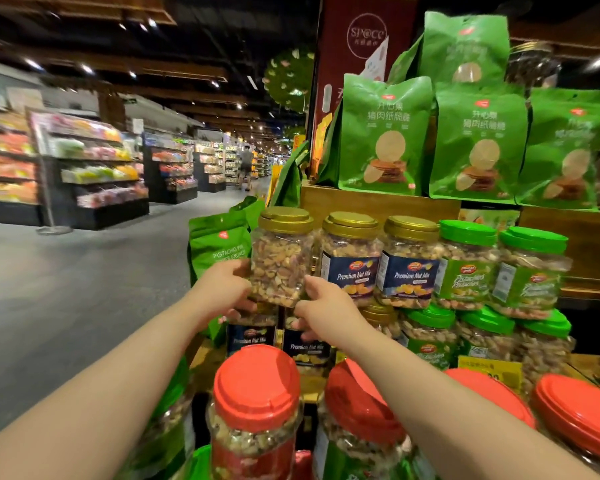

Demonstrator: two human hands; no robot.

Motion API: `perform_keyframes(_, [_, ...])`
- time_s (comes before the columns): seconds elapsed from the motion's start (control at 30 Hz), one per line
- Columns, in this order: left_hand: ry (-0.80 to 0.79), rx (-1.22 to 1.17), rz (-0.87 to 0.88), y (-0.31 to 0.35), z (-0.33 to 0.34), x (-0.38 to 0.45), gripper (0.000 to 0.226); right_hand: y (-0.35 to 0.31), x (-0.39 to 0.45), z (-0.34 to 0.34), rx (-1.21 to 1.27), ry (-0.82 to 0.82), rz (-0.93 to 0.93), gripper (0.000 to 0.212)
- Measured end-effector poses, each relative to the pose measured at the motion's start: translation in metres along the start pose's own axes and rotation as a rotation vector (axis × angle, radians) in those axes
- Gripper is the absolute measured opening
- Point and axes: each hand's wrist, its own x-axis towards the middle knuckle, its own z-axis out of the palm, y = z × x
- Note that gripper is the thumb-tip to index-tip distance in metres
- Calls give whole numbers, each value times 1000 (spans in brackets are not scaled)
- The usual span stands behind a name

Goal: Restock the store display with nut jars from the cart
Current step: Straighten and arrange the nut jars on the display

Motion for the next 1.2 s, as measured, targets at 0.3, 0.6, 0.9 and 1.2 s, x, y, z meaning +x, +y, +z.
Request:
perform_keyframes(0.3, [61, 25, -10, -1, 4, 2, 48, -4, 17, -7, 87, -112, 37, 68])
perform_keyframes(0.6, [160, 57, -7, 12, -11, 27, 62, -4, -5, -11, -229, 257, -236, 50])
perform_keyframes(0.9, [50, 2, -33, 13, -9, 42, 64, -13, -12, -2, -23, -98, -219, 81])
perform_keyframes(1.2, [45, 61, 88, -5, -33, 33, 26, -15, 14, -8, 106, -92, -75, 92])
